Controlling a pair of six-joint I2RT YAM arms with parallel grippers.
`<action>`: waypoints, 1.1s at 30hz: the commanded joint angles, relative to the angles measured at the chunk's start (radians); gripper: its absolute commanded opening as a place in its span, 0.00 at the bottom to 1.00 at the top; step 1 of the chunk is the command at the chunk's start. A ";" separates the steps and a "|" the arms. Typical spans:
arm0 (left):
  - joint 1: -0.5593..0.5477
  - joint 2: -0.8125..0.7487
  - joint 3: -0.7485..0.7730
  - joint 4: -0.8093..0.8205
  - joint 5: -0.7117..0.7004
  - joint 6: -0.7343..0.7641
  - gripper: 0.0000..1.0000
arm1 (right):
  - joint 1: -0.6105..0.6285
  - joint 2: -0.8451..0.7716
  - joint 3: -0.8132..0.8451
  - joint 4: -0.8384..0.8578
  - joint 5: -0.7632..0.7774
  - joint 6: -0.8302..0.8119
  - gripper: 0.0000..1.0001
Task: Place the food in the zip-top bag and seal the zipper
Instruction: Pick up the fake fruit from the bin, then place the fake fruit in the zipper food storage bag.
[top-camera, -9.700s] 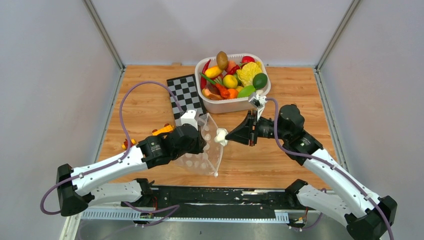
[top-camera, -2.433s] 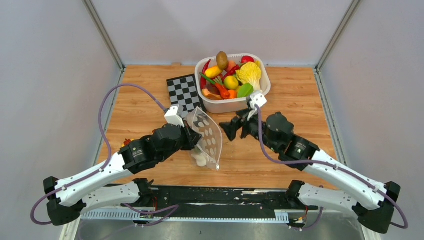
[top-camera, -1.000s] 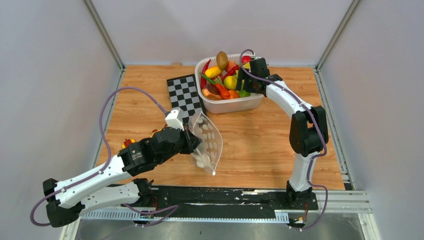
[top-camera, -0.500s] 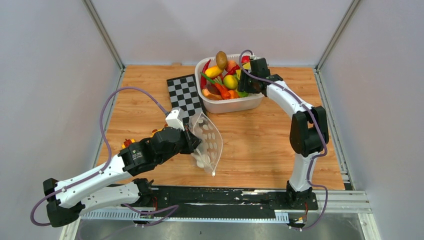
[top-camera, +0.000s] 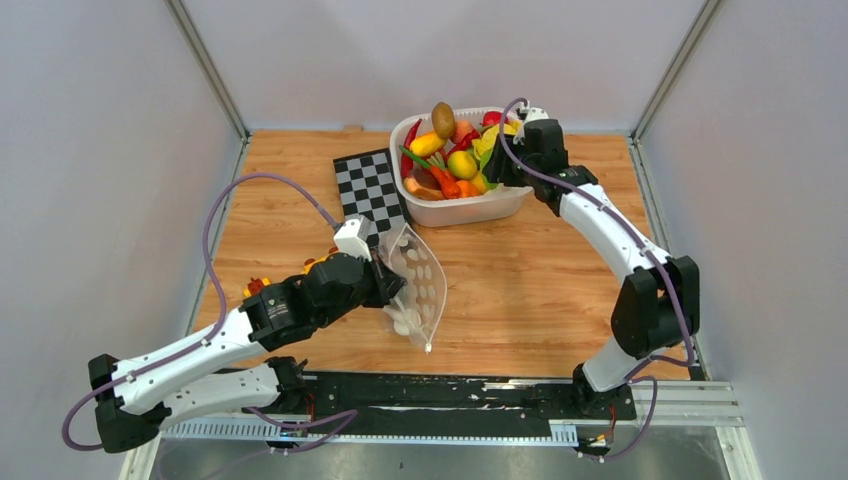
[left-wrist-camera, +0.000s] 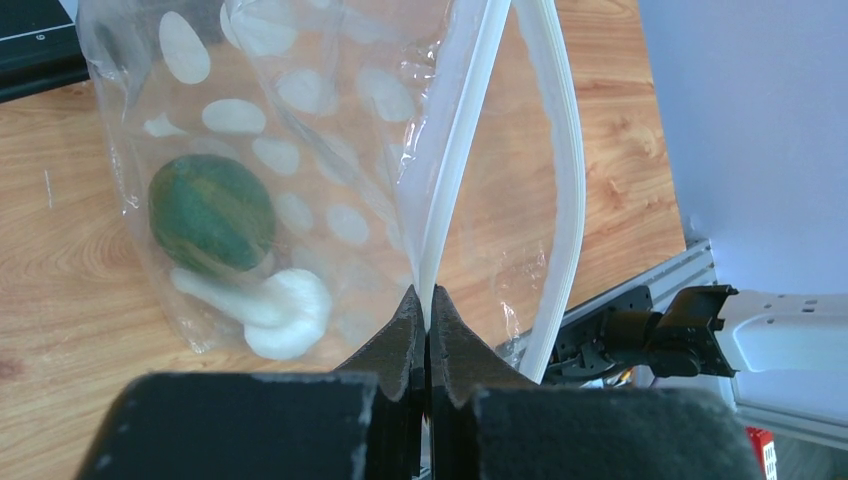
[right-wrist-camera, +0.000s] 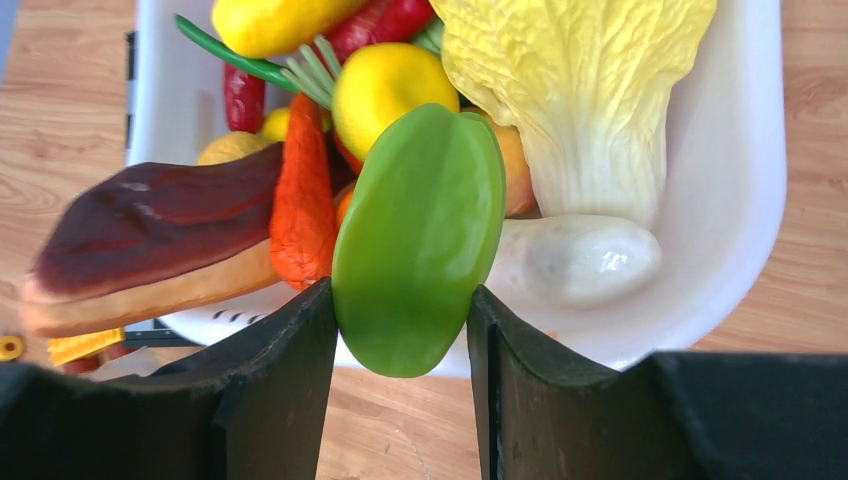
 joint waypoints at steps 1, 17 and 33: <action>0.001 0.010 -0.002 0.046 0.007 -0.016 0.00 | 0.000 -0.083 -0.044 0.086 -0.054 0.009 0.32; 0.001 0.032 0.005 0.063 -0.013 -0.002 0.00 | 0.028 -0.544 -0.469 0.333 -0.560 0.195 0.33; 0.002 0.156 0.050 0.118 0.023 0.028 0.00 | 0.309 -0.847 -0.680 0.228 -0.619 0.074 0.37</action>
